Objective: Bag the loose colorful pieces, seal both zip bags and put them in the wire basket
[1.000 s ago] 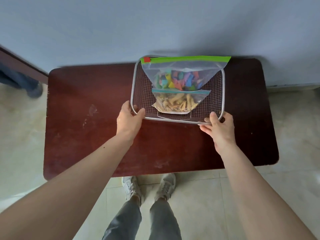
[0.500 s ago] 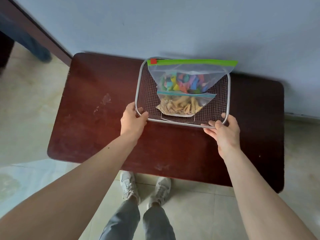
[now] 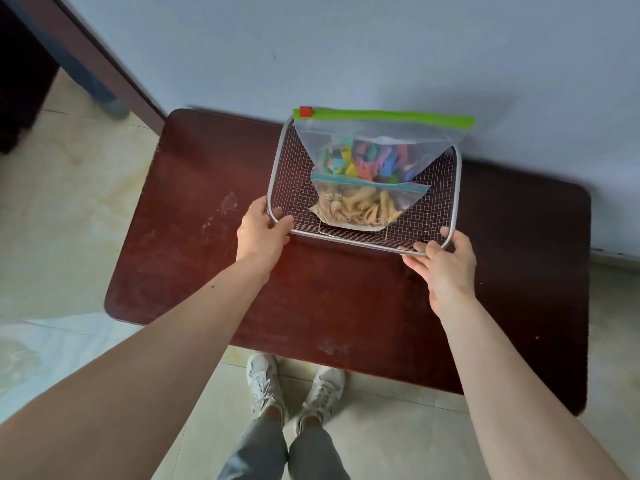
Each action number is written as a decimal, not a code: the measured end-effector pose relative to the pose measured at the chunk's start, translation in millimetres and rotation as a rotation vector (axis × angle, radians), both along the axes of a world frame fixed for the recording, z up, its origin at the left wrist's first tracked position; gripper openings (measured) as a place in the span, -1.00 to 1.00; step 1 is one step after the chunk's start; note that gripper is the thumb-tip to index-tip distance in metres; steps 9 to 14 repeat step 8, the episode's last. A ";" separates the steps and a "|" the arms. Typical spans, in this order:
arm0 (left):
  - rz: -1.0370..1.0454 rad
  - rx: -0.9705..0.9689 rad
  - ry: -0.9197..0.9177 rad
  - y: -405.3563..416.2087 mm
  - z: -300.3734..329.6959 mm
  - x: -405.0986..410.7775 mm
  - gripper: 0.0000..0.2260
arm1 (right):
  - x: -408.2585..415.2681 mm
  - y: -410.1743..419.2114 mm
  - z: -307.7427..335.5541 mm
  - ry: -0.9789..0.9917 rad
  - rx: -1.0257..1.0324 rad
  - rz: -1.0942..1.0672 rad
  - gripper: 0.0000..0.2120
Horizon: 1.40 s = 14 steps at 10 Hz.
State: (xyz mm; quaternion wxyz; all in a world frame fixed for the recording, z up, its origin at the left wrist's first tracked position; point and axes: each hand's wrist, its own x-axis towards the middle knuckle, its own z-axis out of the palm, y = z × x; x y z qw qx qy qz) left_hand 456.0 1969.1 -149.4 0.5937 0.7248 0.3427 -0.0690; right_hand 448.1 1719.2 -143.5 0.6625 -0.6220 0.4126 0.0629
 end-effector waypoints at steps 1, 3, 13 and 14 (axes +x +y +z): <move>0.000 -0.003 -0.012 0.9 0.0 2.5 -0.62 | 1.9 1.4 0.1 0.002 -0.015 -0.002 -0.68; -0.007 -0.004 -0.017 1.3 -0.4 1.5 -0.66 | 1.9 2.4 0.0 -0.001 -0.027 -0.006 -0.70; 0.076 -0.092 0.010 -7.3 -0.8 -7.4 -0.66 | -7.3 -0.8 5.3 -0.009 0.023 0.022 -0.70; 0.076 -0.092 0.010 -7.3 -0.8 -7.4 -0.66 | -7.3 -0.8 5.3 -0.009 0.023 0.022 -0.70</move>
